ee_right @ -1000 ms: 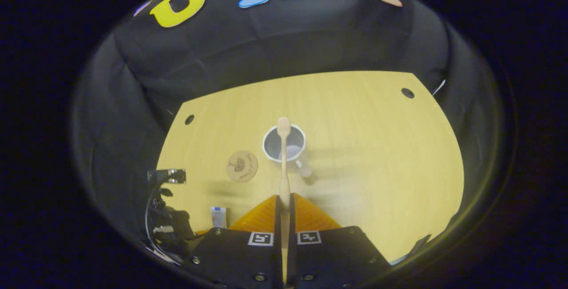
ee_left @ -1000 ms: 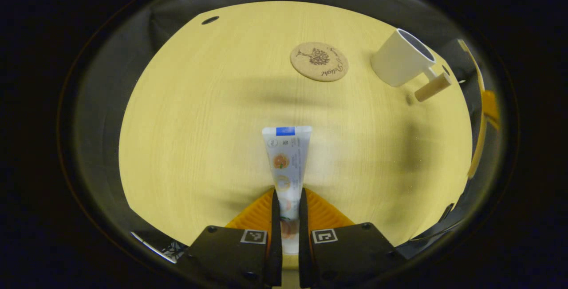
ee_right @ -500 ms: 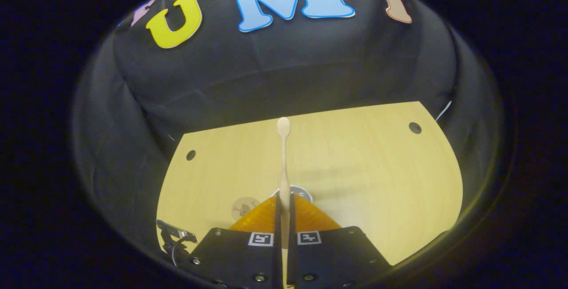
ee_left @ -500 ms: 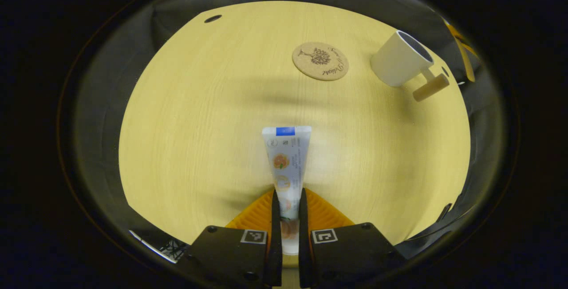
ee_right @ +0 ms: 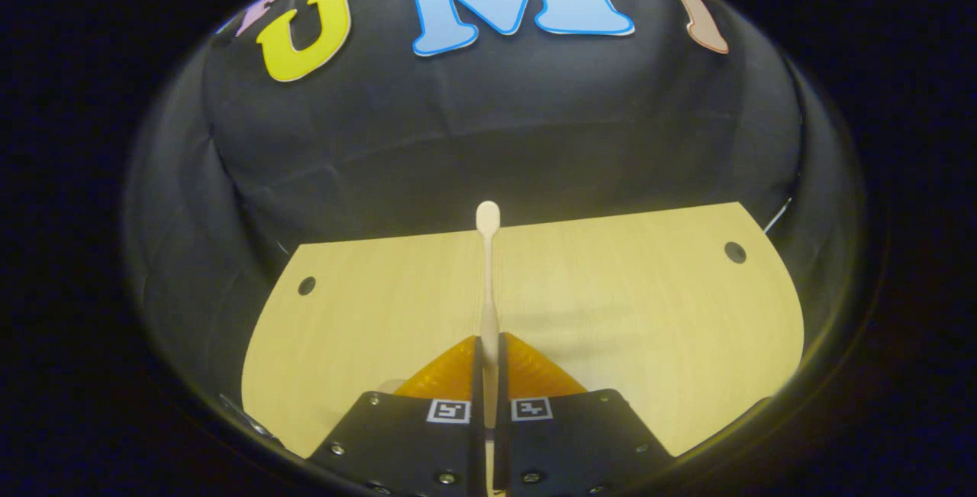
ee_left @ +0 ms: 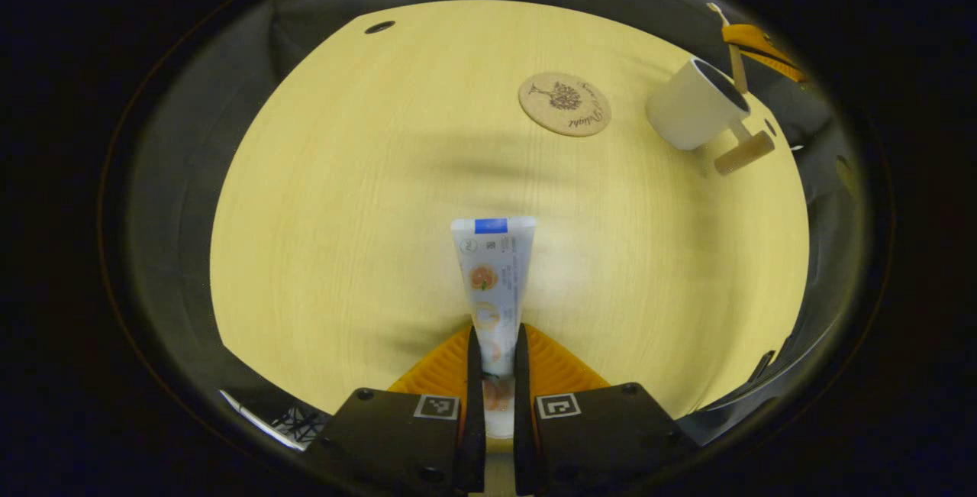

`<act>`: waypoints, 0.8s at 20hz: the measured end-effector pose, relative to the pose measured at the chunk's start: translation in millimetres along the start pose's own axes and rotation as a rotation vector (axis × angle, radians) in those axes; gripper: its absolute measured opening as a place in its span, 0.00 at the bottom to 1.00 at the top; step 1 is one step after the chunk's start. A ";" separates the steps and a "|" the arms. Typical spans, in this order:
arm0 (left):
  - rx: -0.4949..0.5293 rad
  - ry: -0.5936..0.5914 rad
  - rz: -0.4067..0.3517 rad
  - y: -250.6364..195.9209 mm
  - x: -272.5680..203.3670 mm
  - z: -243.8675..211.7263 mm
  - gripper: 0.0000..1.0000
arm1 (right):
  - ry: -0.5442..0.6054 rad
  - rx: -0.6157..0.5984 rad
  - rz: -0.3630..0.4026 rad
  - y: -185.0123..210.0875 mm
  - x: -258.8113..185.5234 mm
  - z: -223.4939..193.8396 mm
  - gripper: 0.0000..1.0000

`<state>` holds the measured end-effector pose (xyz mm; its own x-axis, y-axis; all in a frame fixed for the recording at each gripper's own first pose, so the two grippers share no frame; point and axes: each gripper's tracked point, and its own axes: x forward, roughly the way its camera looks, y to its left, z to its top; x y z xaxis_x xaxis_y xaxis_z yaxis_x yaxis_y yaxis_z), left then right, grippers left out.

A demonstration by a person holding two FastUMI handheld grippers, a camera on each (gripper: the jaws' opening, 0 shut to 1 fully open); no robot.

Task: Put the toothbrush and toothpaste on the desktop into the cup, then pick up the cup and place it on the coaster on the desktop.

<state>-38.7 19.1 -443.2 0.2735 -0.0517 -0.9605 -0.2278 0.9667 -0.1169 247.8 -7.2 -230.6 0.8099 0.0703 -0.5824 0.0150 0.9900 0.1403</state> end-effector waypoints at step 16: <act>-0.037 -0.026 0.025 18.6 -6.2 4.6 0.23 | -0.094 -0.040 -0.029 -2.2 4.5 -41.4 0.06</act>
<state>-40.3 38.5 -438.3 0.2916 -0.0207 -0.9563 -0.2687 0.9577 -0.1027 227.2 -4.0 -266.7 0.8607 0.0319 -0.5082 0.0170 0.9957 0.0912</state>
